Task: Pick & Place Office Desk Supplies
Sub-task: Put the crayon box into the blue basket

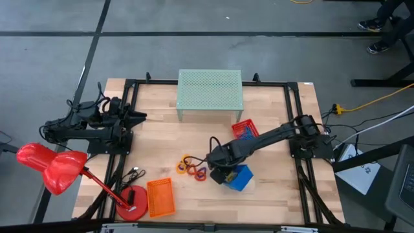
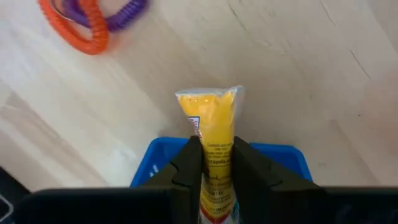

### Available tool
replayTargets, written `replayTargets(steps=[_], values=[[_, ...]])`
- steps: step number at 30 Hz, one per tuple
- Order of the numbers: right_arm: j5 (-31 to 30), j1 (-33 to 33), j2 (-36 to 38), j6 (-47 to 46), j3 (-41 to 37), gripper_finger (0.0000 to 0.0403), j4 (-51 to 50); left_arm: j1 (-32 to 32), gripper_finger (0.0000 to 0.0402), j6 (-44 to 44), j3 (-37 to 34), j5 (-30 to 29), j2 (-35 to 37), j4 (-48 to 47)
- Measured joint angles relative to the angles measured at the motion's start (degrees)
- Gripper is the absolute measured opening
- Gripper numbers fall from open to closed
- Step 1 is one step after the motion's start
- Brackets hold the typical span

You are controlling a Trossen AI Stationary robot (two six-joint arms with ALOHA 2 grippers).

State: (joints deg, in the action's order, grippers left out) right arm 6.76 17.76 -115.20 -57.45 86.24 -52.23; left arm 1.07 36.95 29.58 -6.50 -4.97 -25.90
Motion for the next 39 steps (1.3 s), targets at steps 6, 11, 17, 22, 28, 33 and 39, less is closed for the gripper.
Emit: replayTargets(steps=[6,11,17,22,28,33,39], values=[[-2.30,1.33,3.91,-3.43,0.09,0.0053,-1.83,0.00,0.0132,-0.72,0.00,-1.73,0.00,0.28],[-3.61,2.31,6.34,-3.84,0.11,0.0063,-3.70,-0.01,0.0132,-0.73,0.00,-1.75,0.02,0.40],[-3.96,3.13,6.37,-3.88,0.13,0.0054,-5.21,-0.01,0.0132,-0.73,0.00,-2.63,0.02,0.40],[-4.41,3.36,6.37,-4.82,0.13,0.0055,-5.30,-0.01,0.0132,-0.73,0.00,-2.83,0.02,0.38],[-6.31,4.48,7.94,-7.14,0.13,0.0049,-6.60,-0.01,0.0132,-0.12,0.00,-3.03,0.02,0.38],[-6.50,7.61,10.90,-12.63,0.17,0.0048,-9.40,-0.01,0.0132,-0.07,0.00,-3.06,0.02,0.39],[-5.67,14.26,11.58,-22.17,0.22,0.0047,-10.67,0.01,0.0132,0.35,0.00,-3.92,0.02,0.40]])
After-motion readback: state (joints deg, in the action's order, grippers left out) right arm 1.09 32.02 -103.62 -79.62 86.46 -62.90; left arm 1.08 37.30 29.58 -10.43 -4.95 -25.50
